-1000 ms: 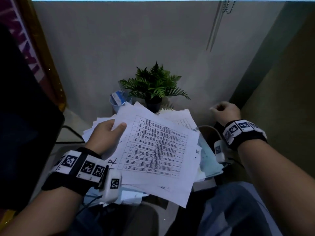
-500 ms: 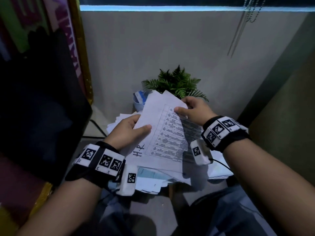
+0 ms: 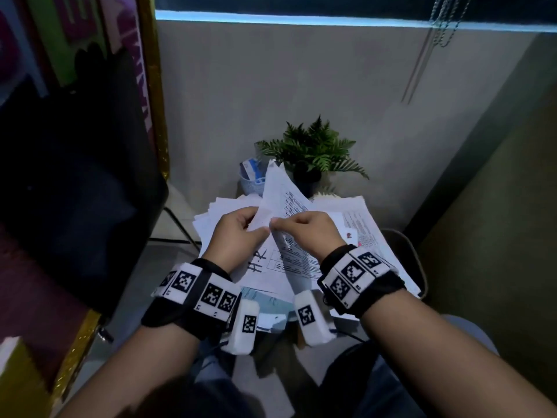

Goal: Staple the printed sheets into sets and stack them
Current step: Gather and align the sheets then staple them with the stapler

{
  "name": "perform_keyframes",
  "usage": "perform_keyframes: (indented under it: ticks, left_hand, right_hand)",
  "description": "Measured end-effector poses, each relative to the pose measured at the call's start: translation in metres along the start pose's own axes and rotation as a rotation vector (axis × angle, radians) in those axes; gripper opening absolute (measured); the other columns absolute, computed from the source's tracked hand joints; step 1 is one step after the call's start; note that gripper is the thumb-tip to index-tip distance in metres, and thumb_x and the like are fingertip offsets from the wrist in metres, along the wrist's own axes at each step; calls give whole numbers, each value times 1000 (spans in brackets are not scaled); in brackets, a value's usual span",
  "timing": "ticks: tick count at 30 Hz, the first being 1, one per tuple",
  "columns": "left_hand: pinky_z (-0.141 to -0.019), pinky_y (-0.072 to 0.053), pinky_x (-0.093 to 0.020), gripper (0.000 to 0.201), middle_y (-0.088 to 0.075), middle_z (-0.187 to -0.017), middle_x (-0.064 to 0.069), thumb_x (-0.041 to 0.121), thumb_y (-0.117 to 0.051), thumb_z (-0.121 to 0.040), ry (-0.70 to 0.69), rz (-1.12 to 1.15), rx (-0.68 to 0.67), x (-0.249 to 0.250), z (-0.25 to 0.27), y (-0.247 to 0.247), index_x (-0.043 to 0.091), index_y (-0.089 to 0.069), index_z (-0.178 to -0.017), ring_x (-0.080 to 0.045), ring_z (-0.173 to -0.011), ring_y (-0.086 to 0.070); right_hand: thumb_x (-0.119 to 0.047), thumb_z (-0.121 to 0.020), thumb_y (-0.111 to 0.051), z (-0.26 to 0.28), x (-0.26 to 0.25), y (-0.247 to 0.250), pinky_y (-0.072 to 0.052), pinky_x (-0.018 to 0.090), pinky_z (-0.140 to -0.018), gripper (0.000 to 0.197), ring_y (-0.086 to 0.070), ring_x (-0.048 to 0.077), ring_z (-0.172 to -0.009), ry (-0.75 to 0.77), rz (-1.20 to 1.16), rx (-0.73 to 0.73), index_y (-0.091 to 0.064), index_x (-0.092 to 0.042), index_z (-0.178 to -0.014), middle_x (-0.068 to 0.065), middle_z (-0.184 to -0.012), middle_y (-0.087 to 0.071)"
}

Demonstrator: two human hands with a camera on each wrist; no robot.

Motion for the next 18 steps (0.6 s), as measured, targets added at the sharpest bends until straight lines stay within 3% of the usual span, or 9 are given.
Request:
perform_keyframes:
  ticks: [2, 4, 7, 9, 11, 13, 16, 18]
  left_hand:
    - [-69, -44, -29, 24, -68, -92, -25, -4, -60, -80, -23, -48, -8, 1, 3, -1, 9, -72, -96, -17, -74, -58]
    - [-61, -46, -14, 28, -70, -86, -3, -9, -58, -84, -49, -119, 0, 2, 3, 1, 7, -68, -104, 1, -65, -61]
    - [-59, -47, -7, 30, -67, -86, 12, -4, -58, -86, -93, -246, -7, 4, 2, 4, 18, -66, -105, 12, -63, -60]
    - [-62, -49, -8, 28, -68, -87, 13, 0, -58, -87, -102, -277, -8, 2, 1, 6, 19, -67, -105, 11, -64, -60]
    - [-64, -49, -9, 26, -69, -87, 12, 2, -59, -88, -104, -296, -3, 1, 1, 6, 17, -68, -106, 6, -69, -62]
    - [-63, -48, -10, 23, -69, -86, 10, 3, -59, -88, -115, -313, 12, 2, 1, 6, 16, -69, -105, 0, -71, -61]
    - [-60, -47, -10, 22, -68, -84, 9, 5, -59, -88, -118, -321, 26, 3, 0, 7, 19, -68, -103, -4, -70, -59]
    - [-62, -46, -9, 24, -67, -85, 13, 5, -59, -88, -112, -316, 24, 3, -1, 7, 20, -68, -104, -1, -72, -60]
  right_hand:
    - [-28, -76, -76, -1, 1, -4, -44, 21, -63, 28, -56, 11, -70, -24, -25, 5, -74, -2, -84, 6, -79, -68]
    - [-19, -74, -74, -2, 1, -5, -47, 25, -66, 22, -57, 14, -72, -59, -51, -13, -75, -1, -86, 7, -85, -70]
    - [-20, -77, -70, -3, 2, -5, -37, 21, -52, 22, -51, 13, -61, -117, -49, -48, -74, -1, -88, 4, -76, -61]
    - [-22, -78, -68, -4, 3, -5, -35, 21, -51, 16, -49, 15, -61, -126, -28, -69, -71, -6, -78, 2, -70, -56]
    - [-22, -79, -66, -6, 4, -7, -39, 23, -58, 15, -50, 15, -64, -91, -12, -70, -66, -12, -69, 0, -68, -56]
    - [-20, -81, -65, -7, 6, -7, -40, 23, -64, 14, -50, 12, -64, -8, -5, -31, -63, -14, -68, -2, -70, -57]
    - [-15, -82, -63, -5, 6, -5, -36, 16, -59, 12, -46, 6, -62, 190, 84, 57, -58, -15, -71, -4, -78, -53]
    - [-15, -83, -62, -5, 7, -5, -37, 12, -58, 8, -49, 5, -61, 221, 110, 38, -61, -14, -75, -5, -77, -56]
Point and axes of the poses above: each hand's wrist, its own z-axis away from the middle knuckle, its own y-axis out of the back of the hand, x = y × z, the point moved 3 cm from there along -z, towards the middle knuckle
